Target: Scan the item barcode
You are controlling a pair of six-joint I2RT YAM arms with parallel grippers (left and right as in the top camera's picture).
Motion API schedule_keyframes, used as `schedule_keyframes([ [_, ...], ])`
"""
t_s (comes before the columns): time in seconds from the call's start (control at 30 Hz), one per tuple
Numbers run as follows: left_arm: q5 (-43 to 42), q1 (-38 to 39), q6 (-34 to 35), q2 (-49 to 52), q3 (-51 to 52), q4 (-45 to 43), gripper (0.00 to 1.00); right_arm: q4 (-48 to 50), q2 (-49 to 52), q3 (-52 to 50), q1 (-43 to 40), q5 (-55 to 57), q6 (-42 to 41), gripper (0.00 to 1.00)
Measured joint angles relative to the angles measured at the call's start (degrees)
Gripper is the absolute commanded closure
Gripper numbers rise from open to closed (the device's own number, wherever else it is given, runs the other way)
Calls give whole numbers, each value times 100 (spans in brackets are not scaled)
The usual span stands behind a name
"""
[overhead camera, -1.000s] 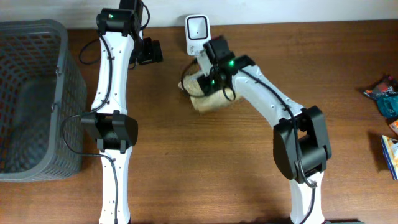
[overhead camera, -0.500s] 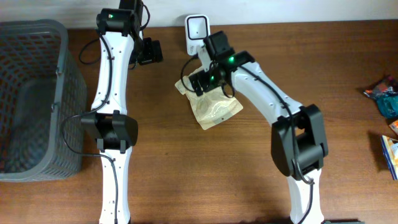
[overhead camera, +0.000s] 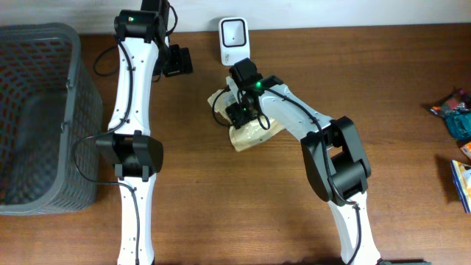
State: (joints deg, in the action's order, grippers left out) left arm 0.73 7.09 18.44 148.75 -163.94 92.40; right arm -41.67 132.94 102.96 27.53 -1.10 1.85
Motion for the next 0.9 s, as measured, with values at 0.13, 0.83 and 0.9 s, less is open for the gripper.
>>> schedule_keyframes([
  [0.13,0,0,0,0,0,0,1,26,0,11,2,131,-144,57],
  [0.83,0,0,0,0,0,0,1,-927,234,1272,0,245,-1156,2],
  [0.9,0,0,-2,0,0,0,1,-927,269,1123,2,260,-1152,2],
])
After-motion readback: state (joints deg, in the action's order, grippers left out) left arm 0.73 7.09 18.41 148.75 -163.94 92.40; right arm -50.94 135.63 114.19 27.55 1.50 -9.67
